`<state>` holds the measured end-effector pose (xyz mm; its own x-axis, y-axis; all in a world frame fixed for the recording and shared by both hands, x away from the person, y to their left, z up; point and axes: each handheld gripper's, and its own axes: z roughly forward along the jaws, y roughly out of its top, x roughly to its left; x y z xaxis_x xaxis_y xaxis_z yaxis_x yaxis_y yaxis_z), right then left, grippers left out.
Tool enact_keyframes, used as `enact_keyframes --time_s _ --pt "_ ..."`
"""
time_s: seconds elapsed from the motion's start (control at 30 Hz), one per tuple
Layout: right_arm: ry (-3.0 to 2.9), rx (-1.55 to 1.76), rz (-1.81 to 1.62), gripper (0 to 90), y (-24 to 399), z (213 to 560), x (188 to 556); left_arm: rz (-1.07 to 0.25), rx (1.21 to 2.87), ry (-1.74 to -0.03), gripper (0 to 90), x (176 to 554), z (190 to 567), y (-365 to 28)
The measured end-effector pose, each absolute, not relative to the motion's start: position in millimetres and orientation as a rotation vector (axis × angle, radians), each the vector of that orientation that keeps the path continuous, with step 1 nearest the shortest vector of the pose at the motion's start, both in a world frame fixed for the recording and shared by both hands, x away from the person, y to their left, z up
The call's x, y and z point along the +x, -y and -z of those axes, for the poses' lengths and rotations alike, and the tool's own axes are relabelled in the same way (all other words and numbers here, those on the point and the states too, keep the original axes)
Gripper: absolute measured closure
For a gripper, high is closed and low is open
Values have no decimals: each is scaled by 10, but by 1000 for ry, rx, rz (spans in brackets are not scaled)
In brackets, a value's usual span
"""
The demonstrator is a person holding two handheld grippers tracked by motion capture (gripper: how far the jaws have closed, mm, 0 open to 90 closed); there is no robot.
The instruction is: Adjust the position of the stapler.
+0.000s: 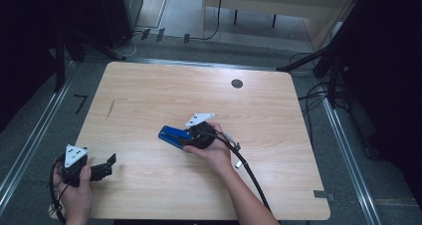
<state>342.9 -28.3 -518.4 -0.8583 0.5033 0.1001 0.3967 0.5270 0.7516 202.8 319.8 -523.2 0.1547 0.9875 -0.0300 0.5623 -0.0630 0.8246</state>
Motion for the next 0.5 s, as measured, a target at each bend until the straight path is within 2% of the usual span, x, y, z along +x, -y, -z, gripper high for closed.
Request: enact_keyframes --time_s 0.5 --pt "-2662 743 -1228 663 206 5205 3427 -749 1726 -1487 5 2029 5232 -3195"
